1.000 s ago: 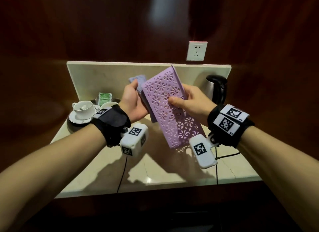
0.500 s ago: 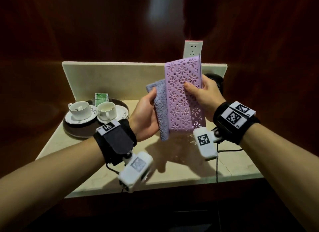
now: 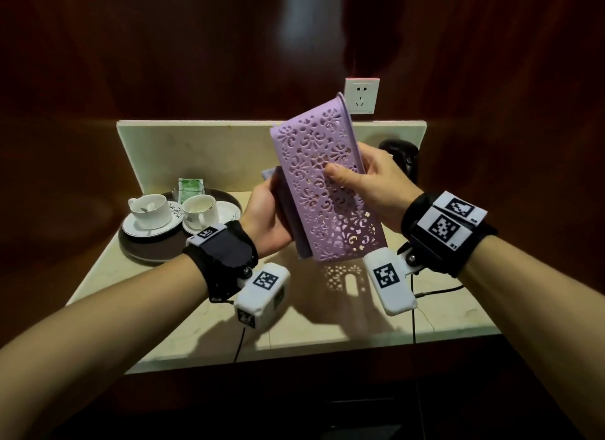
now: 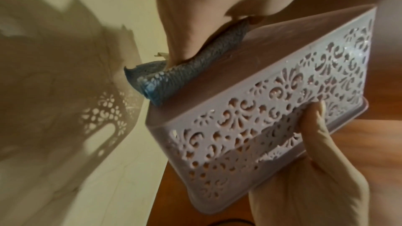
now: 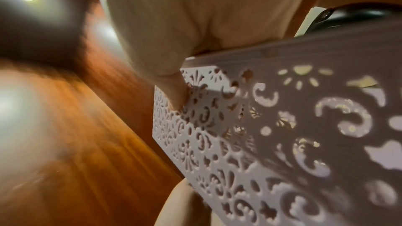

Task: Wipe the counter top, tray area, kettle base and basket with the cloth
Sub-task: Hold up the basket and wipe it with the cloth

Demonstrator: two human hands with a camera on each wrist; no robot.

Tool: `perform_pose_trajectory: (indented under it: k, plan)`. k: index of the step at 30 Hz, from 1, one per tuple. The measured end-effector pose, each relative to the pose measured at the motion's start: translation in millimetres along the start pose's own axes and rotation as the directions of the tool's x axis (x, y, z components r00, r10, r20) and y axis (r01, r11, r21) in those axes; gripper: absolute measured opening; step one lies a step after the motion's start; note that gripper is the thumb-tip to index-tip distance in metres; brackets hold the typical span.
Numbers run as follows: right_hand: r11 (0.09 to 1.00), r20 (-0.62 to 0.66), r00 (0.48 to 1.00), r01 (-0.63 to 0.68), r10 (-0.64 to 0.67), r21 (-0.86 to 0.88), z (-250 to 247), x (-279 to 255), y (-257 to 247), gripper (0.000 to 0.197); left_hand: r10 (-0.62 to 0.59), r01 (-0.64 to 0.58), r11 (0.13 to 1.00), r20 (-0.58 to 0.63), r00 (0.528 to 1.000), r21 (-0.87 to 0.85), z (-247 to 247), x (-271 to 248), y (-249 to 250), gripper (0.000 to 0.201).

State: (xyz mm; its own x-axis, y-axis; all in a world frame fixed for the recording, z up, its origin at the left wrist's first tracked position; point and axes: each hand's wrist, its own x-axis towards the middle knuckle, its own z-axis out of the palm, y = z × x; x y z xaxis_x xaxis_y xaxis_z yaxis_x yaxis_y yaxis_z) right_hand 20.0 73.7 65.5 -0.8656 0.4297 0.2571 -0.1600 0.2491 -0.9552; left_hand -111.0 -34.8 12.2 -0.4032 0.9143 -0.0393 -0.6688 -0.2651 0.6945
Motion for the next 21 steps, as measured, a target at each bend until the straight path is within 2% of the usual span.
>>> perform_pose_trajectory:
  k: [7, 10, 14, 17, 21]
  plan:
    - [0.988, 0.047, 0.998, -0.034, 0.042, -0.154, -7, -7, 3, 0.03, 0.009, -0.008, 1.0, -0.044, 0.999, 0.028, 3, 4, 10, 0.056]
    - [0.98, 0.031, 0.999, -0.024, 0.031, -0.199, -9, -7, 5, 0.03, 0.0, 0.0, 1.0, -0.061, 0.998, 0.007, 6, 6, 17, 0.062]
    - [0.957, 0.016, 1.0, -0.01, 0.015, -0.289, -14, -3, 4, 0.03, 0.025, -0.025, 1.0, 0.008, 1.0, -0.006, 15, 3, 24, 0.061]
    - [0.959, -0.053, 0.999, -0.025, 0.011, -0.284, -19, 0, 7, 0.028, 0.015, -0.016, 1.0, 0.057, 0.998, 0.014, 21, -3, 25, 0.058]
    - [0.968, -0.172, 0.985, -0.061, 0.019, -0.245, -26, 3, 16, 0.027, -0.071, 0.068, 0.997, 0.113, 0.991, 0.035, 18, -12, 22, 0.058]
